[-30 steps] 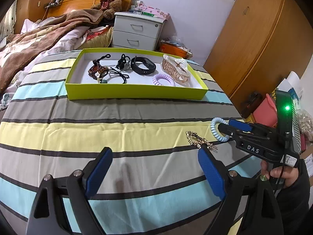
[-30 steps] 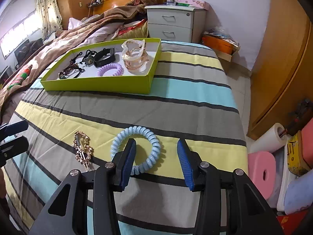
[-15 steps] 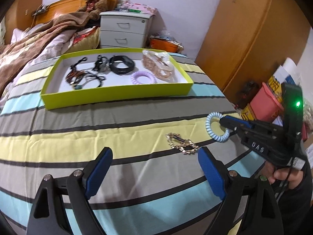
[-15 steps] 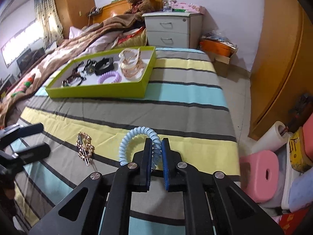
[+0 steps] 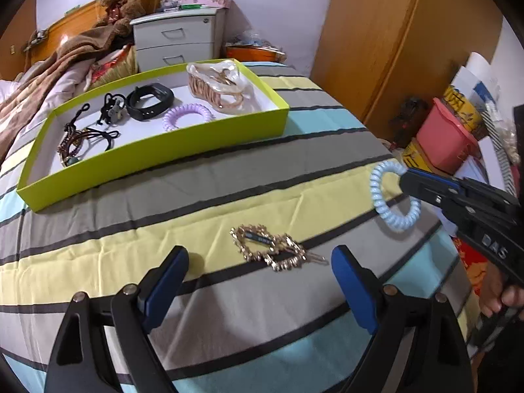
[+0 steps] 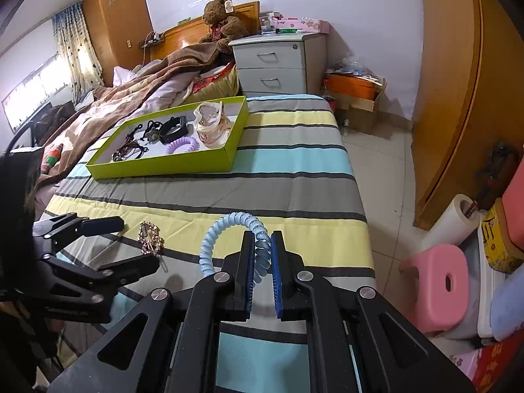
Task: Organize jewelry
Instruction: 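Grasp the light blue coil hair tie with the right tool, then grasp the gold hair clip with the left tool while the right tool holds the coil, then carry the gold clip and blue coil into the green tray with both tools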
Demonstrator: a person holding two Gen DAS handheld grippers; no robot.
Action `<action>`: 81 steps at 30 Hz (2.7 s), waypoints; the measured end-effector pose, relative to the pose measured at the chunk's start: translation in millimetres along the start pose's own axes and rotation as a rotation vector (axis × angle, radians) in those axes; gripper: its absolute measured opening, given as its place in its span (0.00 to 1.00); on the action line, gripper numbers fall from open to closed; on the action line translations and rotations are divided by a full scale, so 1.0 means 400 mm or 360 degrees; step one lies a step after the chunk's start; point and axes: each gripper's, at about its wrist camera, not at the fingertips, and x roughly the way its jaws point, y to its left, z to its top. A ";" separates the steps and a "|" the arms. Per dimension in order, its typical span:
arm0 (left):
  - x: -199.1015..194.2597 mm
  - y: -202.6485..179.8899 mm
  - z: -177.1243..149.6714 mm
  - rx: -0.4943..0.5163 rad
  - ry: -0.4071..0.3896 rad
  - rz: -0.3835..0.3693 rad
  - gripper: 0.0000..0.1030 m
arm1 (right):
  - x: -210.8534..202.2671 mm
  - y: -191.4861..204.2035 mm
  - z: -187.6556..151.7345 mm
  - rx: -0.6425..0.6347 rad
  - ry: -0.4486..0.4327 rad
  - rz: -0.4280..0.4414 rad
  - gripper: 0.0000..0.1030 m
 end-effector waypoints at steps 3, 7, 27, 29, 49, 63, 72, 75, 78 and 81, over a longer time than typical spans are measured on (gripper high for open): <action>0.008 -0.011 0.005 0.0033 -0.0005 0.0022 0.88 | -0.004 0.000 -0.006 0.0004 -0.0002 0.0015 0.09; 0.019 -0.020 0.009 0.0057 -0.0003 0.0048 0.88 | -0.006 0.003 -0.010 0.0006 -0.0003 0.0028 0.09; -0.020 0.018 -0.020 -0.0017 -0.0039 0.0197 0.45 | -0.015 0.011 0.002 0.0005 -0.0037 0.0062 0.09; -0.018 0.024 -0.016 -0.0037 -0.0039 0.0156 0.52 | -0.017 0.013 0.002 0.0002 -0.0041 0.0059 0.09; 0.014 0.003 0.020 -0.0025 -0.0053 0.0247 0.32 | -0.008 0.021 -0.002 -0.0009 -0.0032 0.0069 0.09; -0.005 0.017 0.014 -0.0046 -0.0067 0.0223 0.19 | -0.009 0.033 0.002 -0.0012 -0.0038 0.0065 0.09; -0.028 0.029 0.011 -0.0070 -0.0105 0.0232 0.04 | -0.019 0.047 0.008 -0.0025 -0.0058 0.0067 0.09; -0.032 0.035 0.008 -0.0068 -0.0103 0.0236 0.04 | -0.022 0.050 0.009 -0.0028 -0.0060 0.0067 0.09; -0.033 0.041 0.004 -0.0070 -0.0101 0.0222 0.05 | -0.025 0.056 0.008 -0.0028 -0.0067 0.0071 0.09; -0.034 0.048 0.004 -0.0096 -0.0107 0.0199 0.10 | -0.026 0.060 0.007 -0.0030 -0.0067 0.0072 0.09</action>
